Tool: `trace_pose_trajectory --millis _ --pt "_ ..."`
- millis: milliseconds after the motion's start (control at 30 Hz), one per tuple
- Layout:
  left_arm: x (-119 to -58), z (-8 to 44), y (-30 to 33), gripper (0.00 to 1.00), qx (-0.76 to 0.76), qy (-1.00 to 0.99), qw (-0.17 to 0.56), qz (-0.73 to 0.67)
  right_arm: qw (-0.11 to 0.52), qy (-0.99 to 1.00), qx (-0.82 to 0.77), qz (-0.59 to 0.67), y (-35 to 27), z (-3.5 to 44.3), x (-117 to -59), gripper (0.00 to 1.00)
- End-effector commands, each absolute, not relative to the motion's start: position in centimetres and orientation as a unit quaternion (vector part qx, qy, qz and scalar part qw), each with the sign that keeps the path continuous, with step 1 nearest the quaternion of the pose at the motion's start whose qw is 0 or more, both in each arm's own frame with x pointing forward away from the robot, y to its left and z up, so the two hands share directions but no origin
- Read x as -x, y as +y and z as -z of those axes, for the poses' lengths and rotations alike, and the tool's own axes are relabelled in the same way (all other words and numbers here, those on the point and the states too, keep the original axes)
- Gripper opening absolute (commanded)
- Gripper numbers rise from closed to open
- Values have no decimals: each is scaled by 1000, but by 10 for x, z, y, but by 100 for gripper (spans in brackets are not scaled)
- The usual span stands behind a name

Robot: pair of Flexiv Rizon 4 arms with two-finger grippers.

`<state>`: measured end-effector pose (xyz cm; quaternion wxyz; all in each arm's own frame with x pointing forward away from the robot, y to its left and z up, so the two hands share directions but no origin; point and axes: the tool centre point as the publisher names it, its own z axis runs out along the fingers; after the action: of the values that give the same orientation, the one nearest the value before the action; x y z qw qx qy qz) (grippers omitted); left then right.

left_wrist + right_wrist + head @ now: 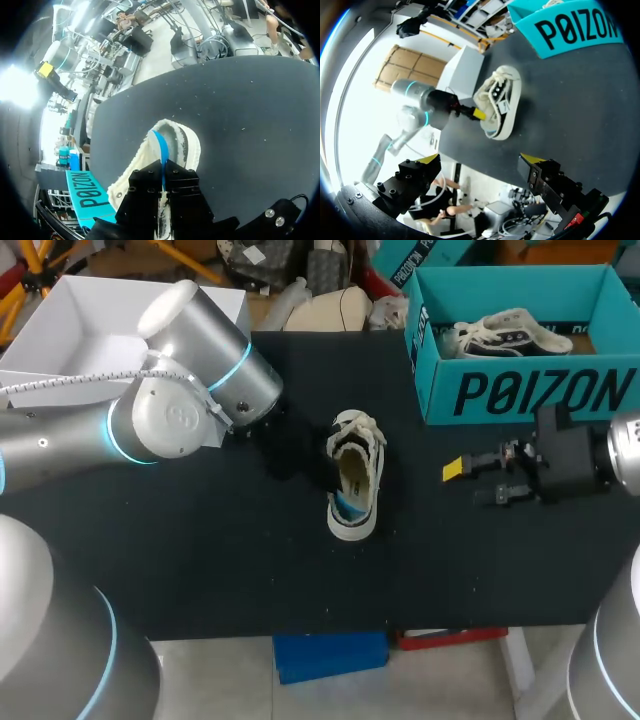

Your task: Take the shoe out of the shoebox, open the shoe tongue, remove and reinsert the insole, then place the shoe into the shoebox

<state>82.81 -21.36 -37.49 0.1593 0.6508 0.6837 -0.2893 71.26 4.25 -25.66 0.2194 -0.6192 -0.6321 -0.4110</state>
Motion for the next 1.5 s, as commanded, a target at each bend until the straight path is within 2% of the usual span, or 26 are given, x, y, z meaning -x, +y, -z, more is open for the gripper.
trace_pose_trajectory --millis 33,500,533,567,667,700,733,1033,1267,1300,1333,1367,1500 --pt "-828 375 -219 0 -664 684 150 263 219 -632 620 410 43 256 -713 100" --pt "-819 405 -225 0 -710 667 108 198 219 -632 620 410 43 256 -713 100" --pt "-819 407 -225 7 -711 667 107 197 219 -632 620 410 43 256 -713 100" --pt "-818 408 -226 22 -712 666 104 197 219 -632 620 410 43 256 -713 100" --pt "-816 407 -225 48 -711 668 99 198 219 -632 620 410 43 256 -713 100" --pt "-816 403 -225 85 -709 669 102 199 219 -632 620 410 43 256 -713 100" --pt "-816 399 -224 100 -708 669 103 199 219 -632 620 410 43 256 -713 100" --pt "-827 342 -222 100 -672 681 147 253 219 -632 620 410 43 256 -713 100" --pt "-833 321 -222 100 -673 684 165 228 219 -632 620 410 43 256 -713 100" --pt "-833 320 -221 98 -675 684 167 221 219 -632 620 410 43 256 -713 100" --pt "-833 320 -219 90 -678 684 166 214 219 -632 620 410 43 256 -713 100" --pt "-833 320 -217 87 -681 683 165 207 219 -632 620 410 43 256 -713 100" --pt "-831 319 -209 93 -685 683 163 191 219 -632 620 410 43 256 -713 100"
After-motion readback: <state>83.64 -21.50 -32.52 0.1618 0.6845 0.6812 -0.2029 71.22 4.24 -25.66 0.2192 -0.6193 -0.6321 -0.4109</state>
